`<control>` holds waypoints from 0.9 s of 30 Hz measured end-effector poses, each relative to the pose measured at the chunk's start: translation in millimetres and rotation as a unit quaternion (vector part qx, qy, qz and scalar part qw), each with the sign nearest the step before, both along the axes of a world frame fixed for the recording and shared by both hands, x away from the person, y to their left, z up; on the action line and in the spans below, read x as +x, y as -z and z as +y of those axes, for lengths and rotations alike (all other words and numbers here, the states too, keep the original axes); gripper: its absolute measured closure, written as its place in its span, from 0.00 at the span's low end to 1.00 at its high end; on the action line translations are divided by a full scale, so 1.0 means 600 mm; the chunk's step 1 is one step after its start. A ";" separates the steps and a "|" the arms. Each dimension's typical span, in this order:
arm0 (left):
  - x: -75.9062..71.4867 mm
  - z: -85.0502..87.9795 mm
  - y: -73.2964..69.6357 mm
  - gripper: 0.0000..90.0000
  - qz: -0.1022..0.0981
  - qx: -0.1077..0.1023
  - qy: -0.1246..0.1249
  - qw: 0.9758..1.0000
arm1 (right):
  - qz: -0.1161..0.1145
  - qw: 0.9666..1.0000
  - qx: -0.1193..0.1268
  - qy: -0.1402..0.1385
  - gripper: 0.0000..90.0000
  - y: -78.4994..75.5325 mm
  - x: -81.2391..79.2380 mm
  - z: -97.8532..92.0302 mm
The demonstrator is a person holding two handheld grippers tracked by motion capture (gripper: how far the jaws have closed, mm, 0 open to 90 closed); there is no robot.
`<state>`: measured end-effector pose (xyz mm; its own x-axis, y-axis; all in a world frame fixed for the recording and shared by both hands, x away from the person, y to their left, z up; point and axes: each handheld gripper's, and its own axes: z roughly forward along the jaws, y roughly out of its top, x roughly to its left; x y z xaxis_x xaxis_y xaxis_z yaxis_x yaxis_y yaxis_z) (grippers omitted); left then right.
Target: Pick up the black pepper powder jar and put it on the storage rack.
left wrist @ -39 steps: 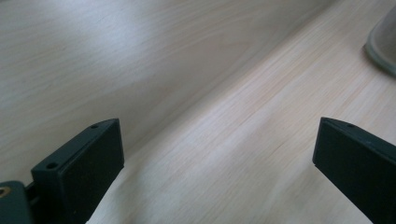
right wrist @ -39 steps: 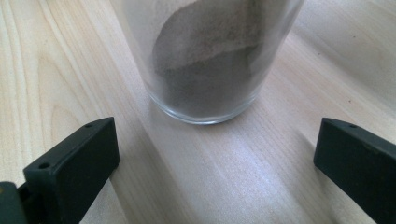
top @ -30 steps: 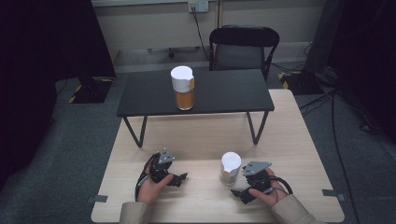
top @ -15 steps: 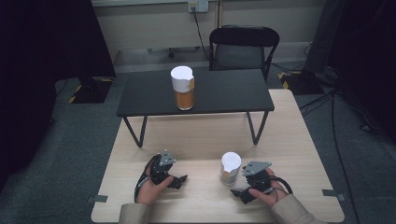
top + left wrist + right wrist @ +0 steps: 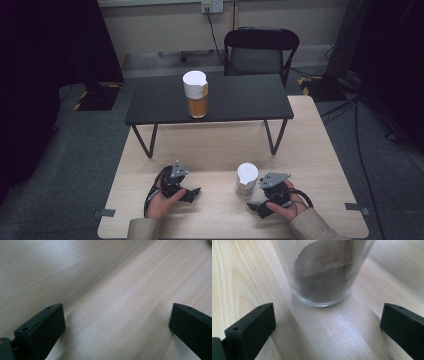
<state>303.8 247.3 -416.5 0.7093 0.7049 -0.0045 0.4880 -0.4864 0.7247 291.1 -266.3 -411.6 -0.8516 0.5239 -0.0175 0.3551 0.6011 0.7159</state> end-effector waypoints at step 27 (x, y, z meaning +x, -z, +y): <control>-0.001 -0.001 0.000 0.00 0.000 0.000 -0.002 1.000 | 0.009 1.000 0.013 -0.003 0.02 -0.008 0.011 -0.006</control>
